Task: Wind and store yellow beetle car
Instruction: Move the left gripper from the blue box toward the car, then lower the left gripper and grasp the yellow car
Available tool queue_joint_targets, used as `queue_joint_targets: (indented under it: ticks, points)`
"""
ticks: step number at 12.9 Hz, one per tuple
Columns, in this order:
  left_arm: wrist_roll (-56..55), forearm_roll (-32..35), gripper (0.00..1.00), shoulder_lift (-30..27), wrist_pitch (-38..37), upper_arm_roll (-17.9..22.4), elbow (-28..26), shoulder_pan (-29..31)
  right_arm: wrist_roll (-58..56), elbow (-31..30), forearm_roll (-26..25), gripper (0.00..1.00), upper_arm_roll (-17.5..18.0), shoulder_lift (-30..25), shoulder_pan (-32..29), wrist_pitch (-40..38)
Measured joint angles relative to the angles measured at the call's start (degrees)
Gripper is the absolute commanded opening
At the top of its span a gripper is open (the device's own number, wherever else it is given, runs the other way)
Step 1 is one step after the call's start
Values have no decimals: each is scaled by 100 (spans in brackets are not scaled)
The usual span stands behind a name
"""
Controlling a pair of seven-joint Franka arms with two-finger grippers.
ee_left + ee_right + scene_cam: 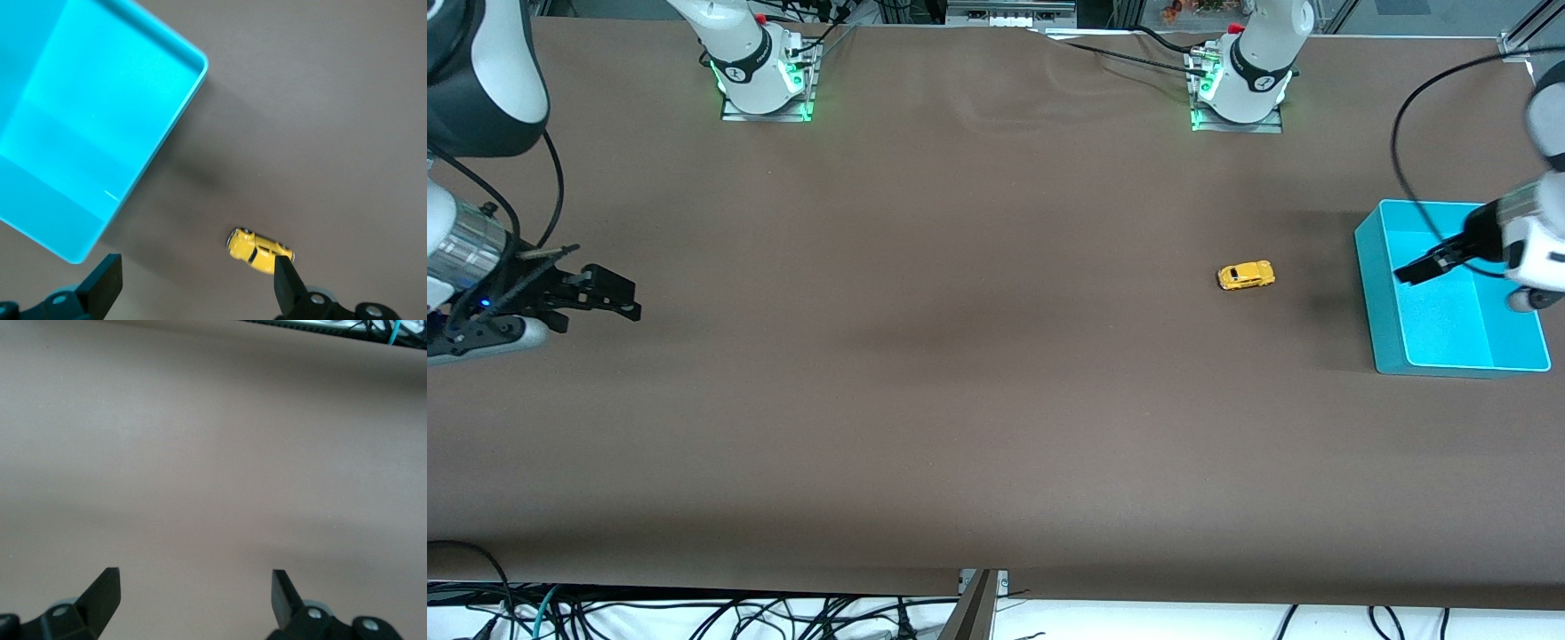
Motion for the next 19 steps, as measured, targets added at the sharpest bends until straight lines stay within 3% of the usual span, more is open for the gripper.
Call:
queue_joint_targets:
  ticks: [4,9,11,15,17,19]
  points:
    - [-2020,-8,100,111,828,-165,-825,-18,34,-164,-329,100,2,-295,35,-116]
    - [-5133,-11,100,1102,2059,-726,-961,-157,783,-782,-334,100,-49,-870,43,-334]
    - [-6253,11,100,1413,2514,-780,-997,-381,793,-890,-334,100,-289,-994,245,-359]
    - [-8657,1175,100,1783,3001,-786,-1223,-620,478,-959,-211,100,-1085,-1024,696,-461]
    - [-9574,1749,100,1848,3074,-786,-1391,-624,447,-1030,-193,100,-1218,-1076,811,-478]
    - [-9897,1826,99,1849,3081,-789,-1433,-683,448,-1069,-193,100,-1238,-1119,870,-515]
